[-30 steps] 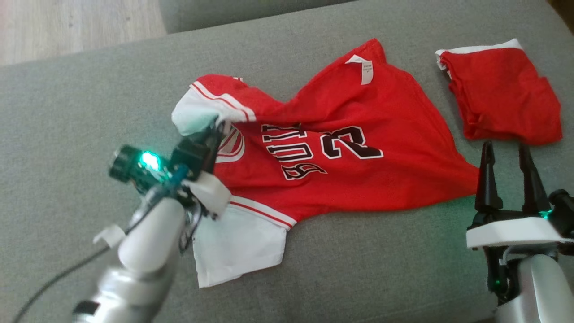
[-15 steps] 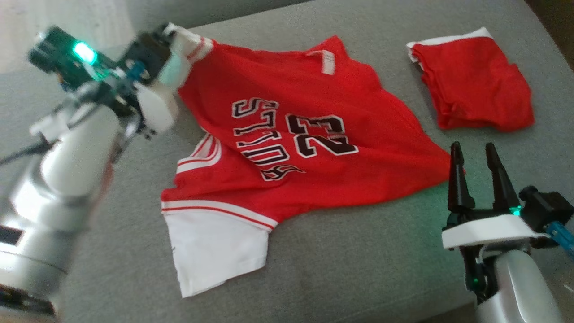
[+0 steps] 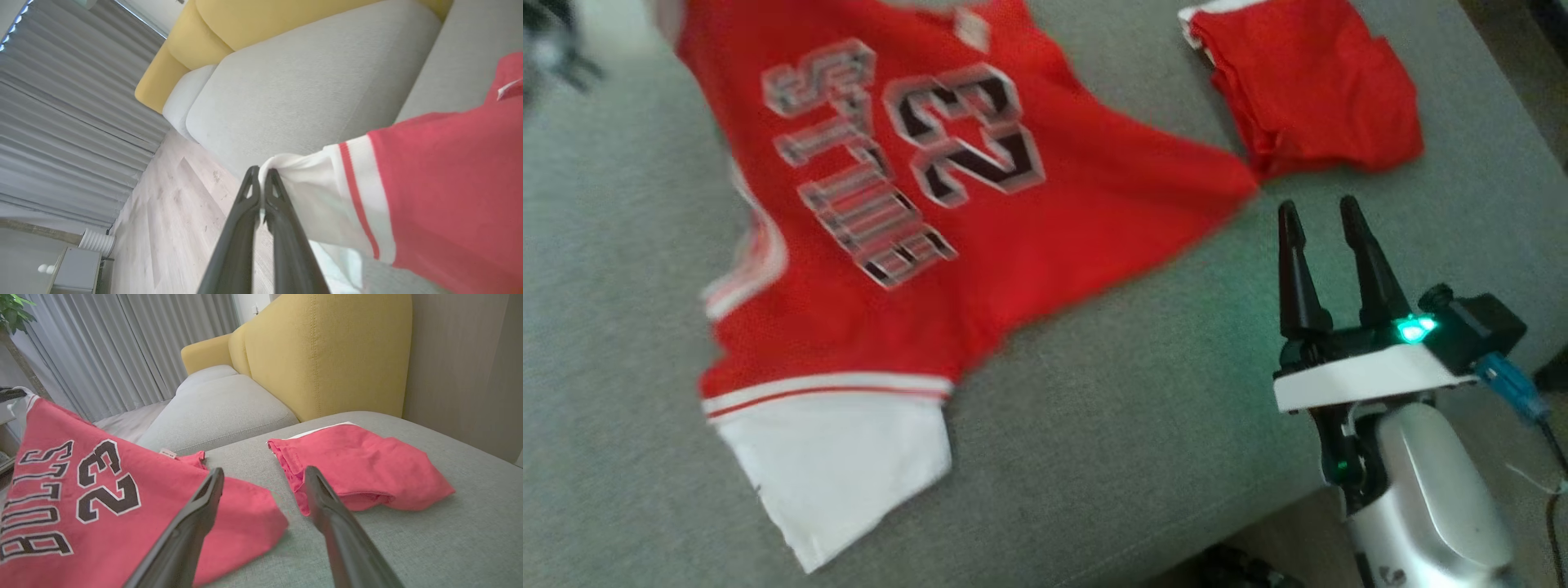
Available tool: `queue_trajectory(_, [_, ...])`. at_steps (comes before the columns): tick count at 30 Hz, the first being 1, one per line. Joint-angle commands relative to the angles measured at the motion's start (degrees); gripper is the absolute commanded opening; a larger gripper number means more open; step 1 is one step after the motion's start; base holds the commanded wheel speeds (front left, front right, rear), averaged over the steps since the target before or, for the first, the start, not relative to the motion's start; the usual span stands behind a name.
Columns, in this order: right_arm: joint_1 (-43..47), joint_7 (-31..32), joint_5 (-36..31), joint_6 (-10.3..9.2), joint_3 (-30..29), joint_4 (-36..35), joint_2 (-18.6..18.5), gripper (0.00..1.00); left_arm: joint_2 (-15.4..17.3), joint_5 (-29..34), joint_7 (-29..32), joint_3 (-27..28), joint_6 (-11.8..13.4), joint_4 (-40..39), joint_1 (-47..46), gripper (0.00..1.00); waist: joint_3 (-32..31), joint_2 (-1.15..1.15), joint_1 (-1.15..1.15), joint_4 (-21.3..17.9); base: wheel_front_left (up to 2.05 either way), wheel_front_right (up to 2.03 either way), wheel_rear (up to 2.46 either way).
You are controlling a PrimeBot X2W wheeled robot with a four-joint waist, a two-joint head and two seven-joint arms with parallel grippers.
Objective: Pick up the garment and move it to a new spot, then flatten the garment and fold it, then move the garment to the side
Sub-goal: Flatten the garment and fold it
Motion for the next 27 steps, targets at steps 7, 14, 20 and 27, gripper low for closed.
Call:
queue_trajectory(7, [-2.3, -0.6, 1.5, -0.04, 2.5, -3.4, -0.4, 1.00, 1.9, 0.5, -8.3, 2.6, 4.0, 5.2, -13.0, 1.00, 4.9, 0.00, -0.01, -2.5, 0.00, 0.00, 0.00])
queue_trajectory(14, [-2.8, -0.6, -0.6, -0.04, 0.9, -3.3, -0.4, 1.00, -3.0, -1.9, -17.5, 3.7, 6.9, 9.3, -11.6, 1.00, 3.7, 0.00, -0.01, 1.9, 0.00, 0.00, 0.00])
queue_trajectory(20, [-2.6, -0.6, -4.7, -0.04, -3.7, -4.2, -0.4, 1.00, -8.3, -10.8, -25.5, 9.1, 8.3, 9.5, -2.3, 1.00, -1.5, 0.00, -0.01, 9.4, 0.00, 0.00, 0.00])
queue_trajectory(27, [-0.1, -0.6, -7.5, -0.04, -8.0, -4.5, -0.4, 1.00, -12.3, -18.8, -27.3, 14.1, 9.1, 4.6, 11.3, 1.00, -6.3, 0.00, -0.01, 15.4, 0.00, 0.00, 0.00])
